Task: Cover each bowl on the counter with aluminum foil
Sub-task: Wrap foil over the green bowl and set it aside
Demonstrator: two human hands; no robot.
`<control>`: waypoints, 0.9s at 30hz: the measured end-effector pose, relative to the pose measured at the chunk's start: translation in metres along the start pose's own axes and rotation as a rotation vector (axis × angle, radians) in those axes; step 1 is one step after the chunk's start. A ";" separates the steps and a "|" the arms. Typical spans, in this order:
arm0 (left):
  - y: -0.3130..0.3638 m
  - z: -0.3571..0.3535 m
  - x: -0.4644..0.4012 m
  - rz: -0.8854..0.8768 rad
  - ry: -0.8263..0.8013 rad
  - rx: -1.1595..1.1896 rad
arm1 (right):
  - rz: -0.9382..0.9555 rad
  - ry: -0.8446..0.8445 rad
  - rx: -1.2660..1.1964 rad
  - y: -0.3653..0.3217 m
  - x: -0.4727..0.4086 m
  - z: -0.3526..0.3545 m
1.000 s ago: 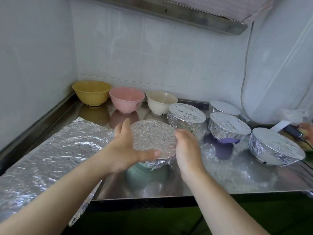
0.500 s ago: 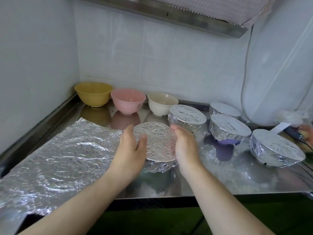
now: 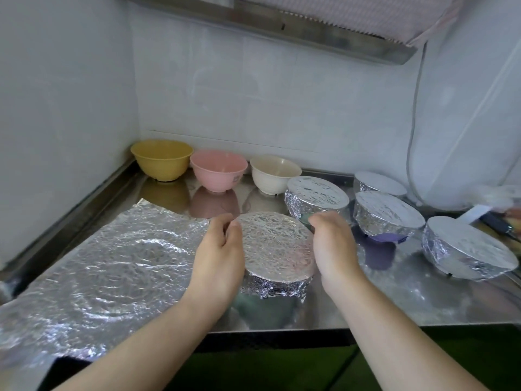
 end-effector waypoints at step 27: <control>-0.008 -0.003 0.007 -0.101 -0.024 -0.053 | -0.372 -0.133 -0.380 0.023 0.009 -0.012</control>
Point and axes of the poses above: each hand's wrist, its own x-axis away from the middle knuckle, its own z-axis out of the back of the hand, y = z × x, the point moved 1 cm from there along -x, towards the middle knuckle, and after that the axes turned 9 degrees about y, right-handed, at the moved point
